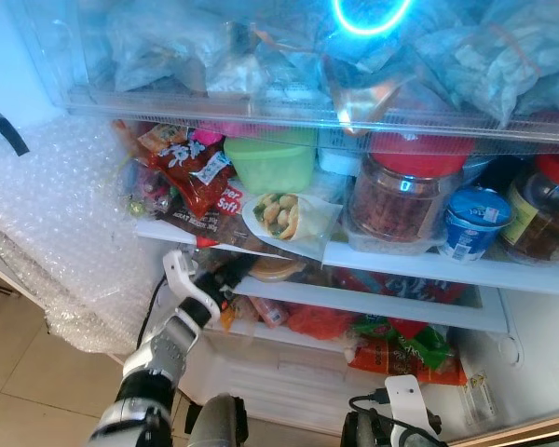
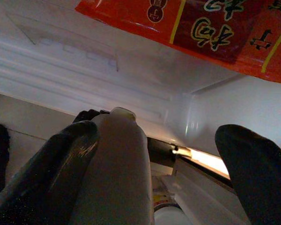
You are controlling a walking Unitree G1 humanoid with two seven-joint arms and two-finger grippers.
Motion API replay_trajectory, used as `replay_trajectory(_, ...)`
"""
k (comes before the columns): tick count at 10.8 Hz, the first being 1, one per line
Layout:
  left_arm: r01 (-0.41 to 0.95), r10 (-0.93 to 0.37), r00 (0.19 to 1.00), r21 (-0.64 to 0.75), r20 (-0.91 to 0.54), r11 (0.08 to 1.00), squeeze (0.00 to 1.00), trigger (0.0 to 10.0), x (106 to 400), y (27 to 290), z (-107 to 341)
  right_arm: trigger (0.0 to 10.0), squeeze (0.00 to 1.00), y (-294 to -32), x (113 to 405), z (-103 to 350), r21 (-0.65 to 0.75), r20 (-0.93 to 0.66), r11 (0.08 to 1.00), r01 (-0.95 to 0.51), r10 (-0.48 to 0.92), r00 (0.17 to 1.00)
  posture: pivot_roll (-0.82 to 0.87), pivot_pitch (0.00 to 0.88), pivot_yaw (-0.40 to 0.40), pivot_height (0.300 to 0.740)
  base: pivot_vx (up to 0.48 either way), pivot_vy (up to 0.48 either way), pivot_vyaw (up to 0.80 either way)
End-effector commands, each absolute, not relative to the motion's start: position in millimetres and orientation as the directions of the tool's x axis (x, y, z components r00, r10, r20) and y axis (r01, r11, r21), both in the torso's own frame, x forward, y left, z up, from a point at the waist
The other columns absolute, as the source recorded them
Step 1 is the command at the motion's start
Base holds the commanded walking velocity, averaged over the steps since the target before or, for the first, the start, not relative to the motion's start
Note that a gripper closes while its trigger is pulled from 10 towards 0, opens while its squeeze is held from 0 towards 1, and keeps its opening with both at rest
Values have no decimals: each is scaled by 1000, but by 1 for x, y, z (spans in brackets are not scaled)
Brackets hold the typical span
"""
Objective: Restocking fridge
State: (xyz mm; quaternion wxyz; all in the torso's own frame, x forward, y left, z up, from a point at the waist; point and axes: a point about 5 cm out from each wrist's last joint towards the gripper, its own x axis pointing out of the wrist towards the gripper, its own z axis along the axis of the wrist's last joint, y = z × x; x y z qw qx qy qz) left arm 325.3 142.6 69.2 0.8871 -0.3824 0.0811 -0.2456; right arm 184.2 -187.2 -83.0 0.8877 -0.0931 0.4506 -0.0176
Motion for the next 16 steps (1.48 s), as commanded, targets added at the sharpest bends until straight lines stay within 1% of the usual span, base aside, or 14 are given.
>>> replay_trajectory(1,382,-510,859,-715,42,585,0,10000,323,144,70,10000,0,-180,155,-98,-156,-861,985,-77,-98,499,73,81,64,632,0,0,0)
replay_trajectory(3,403,-540,840,-724,50,559,0,10000,320,144,72,10000,0,-181,155,-97,-161,-860,983,-86,-97,500,76,85,63,632,0,0,0)
replay_trajectory(4,427,-562,825,-724,66,542,0,10000,320,141,77,10000,0,-181,156,-97,-162,-860,983,-89,-97,501,77,87,62,632,0,0,0)
replay_trajectory(6,438,-588,807,-722,53,536,0,10000,326,132,78,10000,0,-181,156,-97,-165,-859,982,-95,-96,502,74,93,61,632,0,0,0)
replay_trajectory(8,425,-593,803,-746,50,513,0,10000,335,125,80,10000,0,-180,157,-97,-166,-859,981,-97,-96,503,69,96,62,632,0,0,0)
replay_trajectory(11,380,-580,814,-770,16,513,0,10000,346,119,80,10000,0,-181,157,-97,-169,-860,980,-103,-95,502,67,104,59,632,0,0,0)
replay_trajectory(12,386,-588,809,-762,10,519,0,10000,346,118,80,10000,0,-181,157,-97,-169,-860,980,-103,-95,502,66,104,59,632,0,0,0)
replay_trajectory(14,510,-673,739,-665,14,546,0,10000,338,119,80,10000,0,-181,157,-97,-171,-860,979,-106,-96,502,75,106,59,632,0,0,0)
replay_trajectory(16,556,-698,716,-597,-8,578,0,10000,331,124,77,10000,0,-181,158,-96,-171,-860,979,-113,-92,502,88,107,57,632,0,0,0)
